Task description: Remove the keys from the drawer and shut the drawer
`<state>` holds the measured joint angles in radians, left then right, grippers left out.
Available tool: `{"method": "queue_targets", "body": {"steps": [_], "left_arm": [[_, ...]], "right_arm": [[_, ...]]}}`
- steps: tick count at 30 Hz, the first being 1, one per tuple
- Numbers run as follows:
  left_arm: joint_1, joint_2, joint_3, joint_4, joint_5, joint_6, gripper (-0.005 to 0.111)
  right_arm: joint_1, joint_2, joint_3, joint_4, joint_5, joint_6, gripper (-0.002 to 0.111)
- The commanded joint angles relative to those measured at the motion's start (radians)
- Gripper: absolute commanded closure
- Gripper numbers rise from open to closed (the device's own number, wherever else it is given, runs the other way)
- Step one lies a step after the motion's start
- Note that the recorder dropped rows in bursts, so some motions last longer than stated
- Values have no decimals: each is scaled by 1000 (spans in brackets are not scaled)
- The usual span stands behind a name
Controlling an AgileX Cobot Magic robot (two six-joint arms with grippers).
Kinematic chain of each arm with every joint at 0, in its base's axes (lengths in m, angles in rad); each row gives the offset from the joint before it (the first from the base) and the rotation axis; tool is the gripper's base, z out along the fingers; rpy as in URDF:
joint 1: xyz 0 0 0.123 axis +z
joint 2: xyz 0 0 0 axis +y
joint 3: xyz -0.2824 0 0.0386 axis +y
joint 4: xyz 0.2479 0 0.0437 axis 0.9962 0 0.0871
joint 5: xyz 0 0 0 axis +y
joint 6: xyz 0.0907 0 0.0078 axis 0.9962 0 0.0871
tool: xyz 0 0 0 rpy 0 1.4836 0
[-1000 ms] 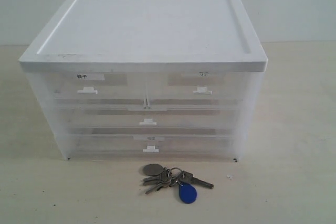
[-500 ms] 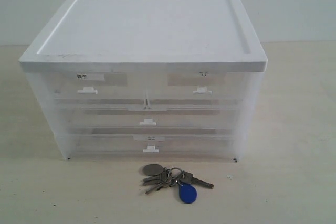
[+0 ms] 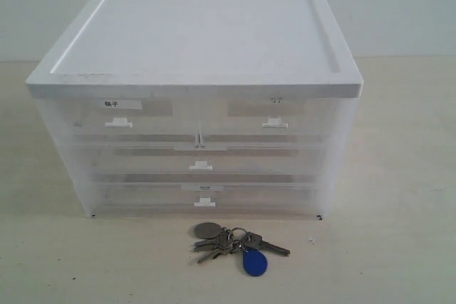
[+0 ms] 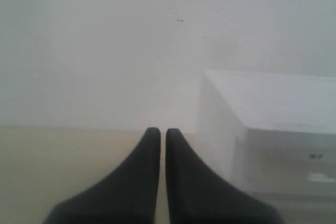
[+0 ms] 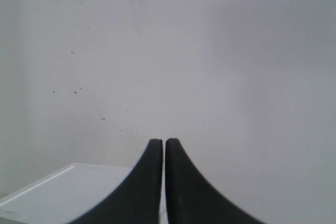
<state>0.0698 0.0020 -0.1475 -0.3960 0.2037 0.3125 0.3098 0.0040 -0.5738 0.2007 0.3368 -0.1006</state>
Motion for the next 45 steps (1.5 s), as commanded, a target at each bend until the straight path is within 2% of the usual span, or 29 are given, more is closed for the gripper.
{"method": "queue_targets", "body": {"steps": [1,4,6,14,17,20,45], "left_arm": [[1,-2,108,232,-115,-247,102],[1,-2,148,299,-193,-301,102],[1,-2,148,356,-130,-301,102],[1,-2,148,510,-58,-301,102],[1,-2,148,509,-25,-301,102],[1,-2,148,509,102,-301,102],[1,-2,148,509,86,-300,102]], "right_arm": [[2,-4,3,0,5,-2,108],[2,-4,3,0,5,-2,108],[2,-4,3,0,5,-2,108],[2,-4,3,2,-10,-2,108],[2,-4,3,2,-10,-2,108],[2,-4,3,2,-10,-2,108],[2,-4,3,2,-10,-2,108]]}}
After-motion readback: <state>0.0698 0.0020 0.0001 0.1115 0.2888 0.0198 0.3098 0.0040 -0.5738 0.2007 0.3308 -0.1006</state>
